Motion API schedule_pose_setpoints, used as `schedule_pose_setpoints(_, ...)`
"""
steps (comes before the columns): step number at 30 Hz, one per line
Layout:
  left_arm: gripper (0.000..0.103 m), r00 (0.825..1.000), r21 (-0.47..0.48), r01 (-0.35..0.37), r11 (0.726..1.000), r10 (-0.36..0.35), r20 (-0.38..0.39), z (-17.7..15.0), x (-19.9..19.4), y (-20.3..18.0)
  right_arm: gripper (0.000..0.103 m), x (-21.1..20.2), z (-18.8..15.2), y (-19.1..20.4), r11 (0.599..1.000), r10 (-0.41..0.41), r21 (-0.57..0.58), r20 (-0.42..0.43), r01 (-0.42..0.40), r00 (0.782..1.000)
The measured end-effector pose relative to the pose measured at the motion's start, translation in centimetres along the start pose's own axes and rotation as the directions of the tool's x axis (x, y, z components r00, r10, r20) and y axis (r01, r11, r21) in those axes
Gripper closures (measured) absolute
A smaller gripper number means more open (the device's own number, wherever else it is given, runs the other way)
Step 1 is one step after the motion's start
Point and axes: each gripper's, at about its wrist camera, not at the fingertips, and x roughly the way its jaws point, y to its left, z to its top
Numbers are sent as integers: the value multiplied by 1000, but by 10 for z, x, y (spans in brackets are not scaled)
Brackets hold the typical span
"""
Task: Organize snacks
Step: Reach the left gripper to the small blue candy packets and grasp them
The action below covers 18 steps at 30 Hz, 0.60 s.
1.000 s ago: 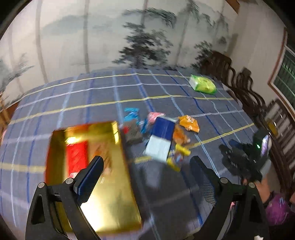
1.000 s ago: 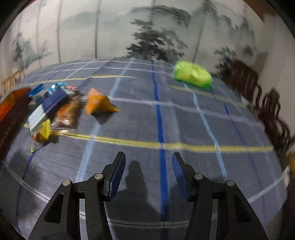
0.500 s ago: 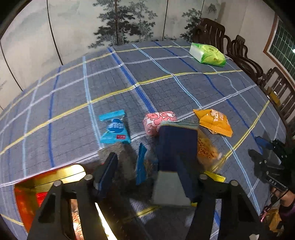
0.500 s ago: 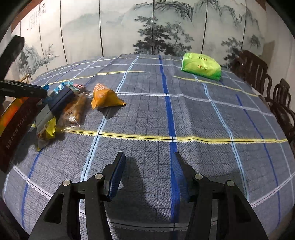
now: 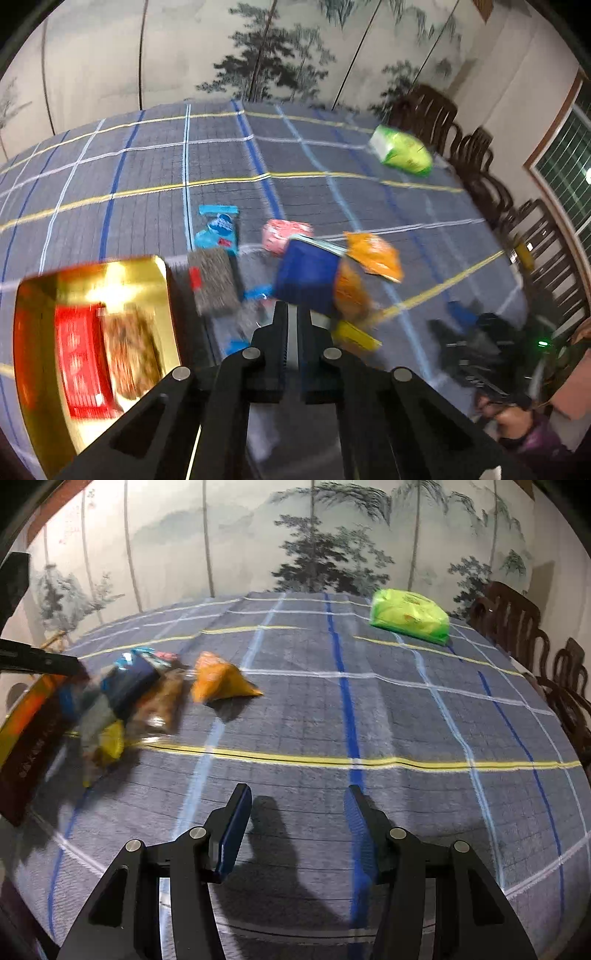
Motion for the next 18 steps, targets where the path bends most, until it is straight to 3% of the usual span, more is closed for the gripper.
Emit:
schedule_pose_setpoints(5, 100, 1000, -12, 4, 1000, -4, 17, -21, -23, -9, 50, -7, 5, 34, 988, 150, -37, 7, -150, 989)
schedule_pose_setpoints(7, 100, 996, 27, -86, 996, 85, 24, -23, -23, -12, 49, -7, 6, 48, 983, 170, -65, 7, -169, 985)
schedule_pose_setpoints(9, 90, 994, 76, -110, 991, 110, -7, -20, -14, -14, 49, -5, 4, 57, 981, 173, -86, 5, -172, 985)
schedule_pose_setpoints(11, 63, 994, 96, -102, 990, 105, -31, -12, -4, -9, 49, -1, 1, 62, 981, 175, -82, -12, -175, 984)
schedule_pose_setpoints(15, 63, 986, 230, -110, 967, 136, -98, -3, 29, -6, 49, 0, -2, 61, 980, 182, -79, -14, -182, 983)
schedule_pose_setpoints(17, 78, 976, 238, -87, 967, 131, -175, 1, 47, 1, 49, 0, -2, 57, 980, 190, -63, -16, -191, 982)
schedule_pose_setpoints(18, 80, 970, 227, -73, 971, 122, -209, 2, 54, 5, 49, 1, -1, 55, 979, 197, -56, -15, -197, 980)
